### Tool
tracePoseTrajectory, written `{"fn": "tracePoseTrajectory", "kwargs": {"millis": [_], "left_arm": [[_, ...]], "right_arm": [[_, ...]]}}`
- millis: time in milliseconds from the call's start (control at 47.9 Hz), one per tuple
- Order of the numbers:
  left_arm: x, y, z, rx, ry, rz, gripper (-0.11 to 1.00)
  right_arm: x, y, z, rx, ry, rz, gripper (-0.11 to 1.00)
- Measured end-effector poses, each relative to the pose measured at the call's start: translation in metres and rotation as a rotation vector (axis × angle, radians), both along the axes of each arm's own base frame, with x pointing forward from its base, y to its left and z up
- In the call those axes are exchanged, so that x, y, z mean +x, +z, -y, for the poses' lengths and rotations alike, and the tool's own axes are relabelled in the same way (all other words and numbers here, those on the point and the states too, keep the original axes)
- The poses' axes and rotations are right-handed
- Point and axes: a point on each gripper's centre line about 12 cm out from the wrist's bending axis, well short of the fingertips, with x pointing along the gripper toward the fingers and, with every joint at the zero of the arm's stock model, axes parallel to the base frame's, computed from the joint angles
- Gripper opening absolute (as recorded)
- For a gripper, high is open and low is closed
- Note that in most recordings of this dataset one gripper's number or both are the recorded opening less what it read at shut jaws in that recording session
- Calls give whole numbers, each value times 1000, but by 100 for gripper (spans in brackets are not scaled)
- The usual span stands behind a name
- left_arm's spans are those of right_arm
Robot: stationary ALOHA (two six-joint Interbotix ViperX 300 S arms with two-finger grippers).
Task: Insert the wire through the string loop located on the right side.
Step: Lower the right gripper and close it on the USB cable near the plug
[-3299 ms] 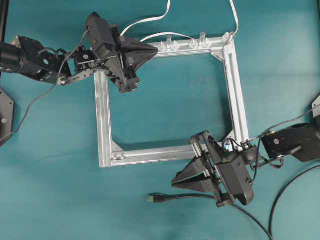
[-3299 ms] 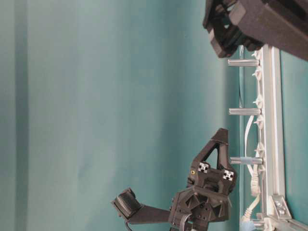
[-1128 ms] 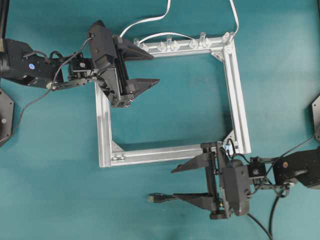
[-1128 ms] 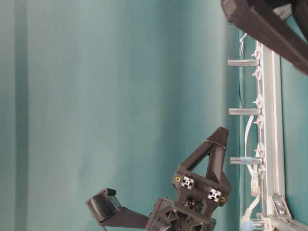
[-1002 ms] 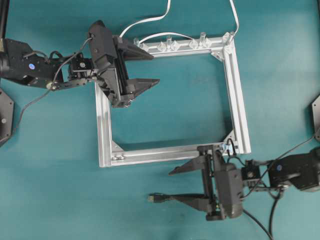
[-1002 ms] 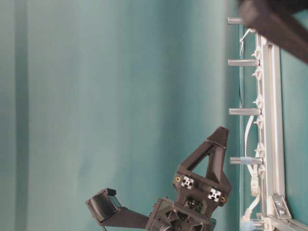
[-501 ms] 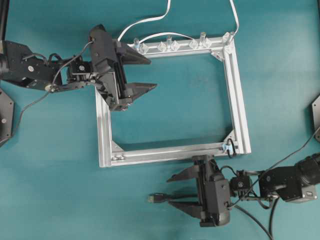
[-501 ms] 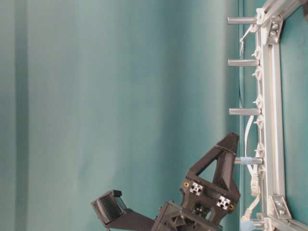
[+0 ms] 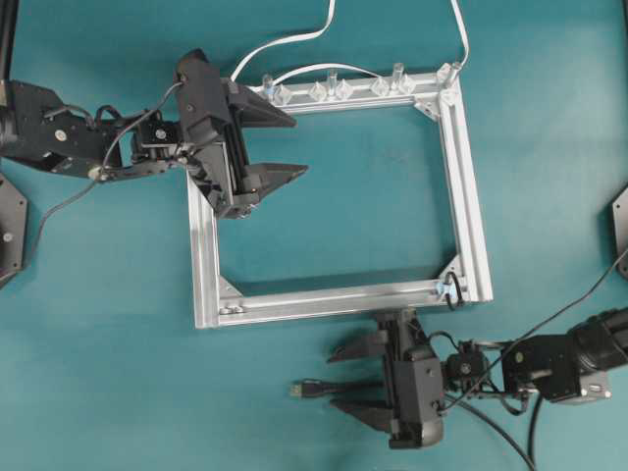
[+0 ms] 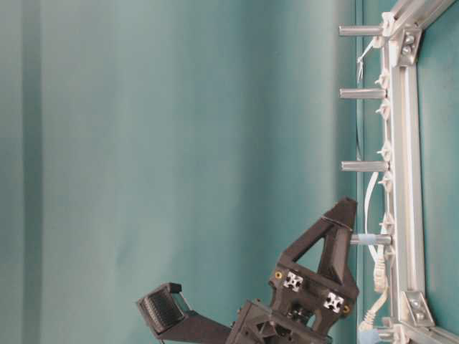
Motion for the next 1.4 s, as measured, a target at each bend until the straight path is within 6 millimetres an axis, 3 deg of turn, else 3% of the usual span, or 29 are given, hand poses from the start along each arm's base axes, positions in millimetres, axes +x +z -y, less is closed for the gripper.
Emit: {"fn": "tracePoseTrajectory", "kwargs": {"millis": [564, 606, 752, 793, 1399], "left_arm": [[0, -1, 0, -3, 1, -2, 88], [-1, 0, 0, -3, 3, -1, 88], [0, -1, 0, -4, 2, -1, 88], [0, -1, -1, -3, 3, -1, 88], [0, 0, 0, -4, 2, -1, 88]], "right_arm": [[-1, -10, -4, -6, 13, -35, 61], [-1, -11, -4, -9, 14, -36, 55], [-3, -11, -7, -19, 30, -46, 16], [-3, -12, -7, -25, 33, -48, 11], [-5, -13, -7, -35, 42, -65, 11]]}}
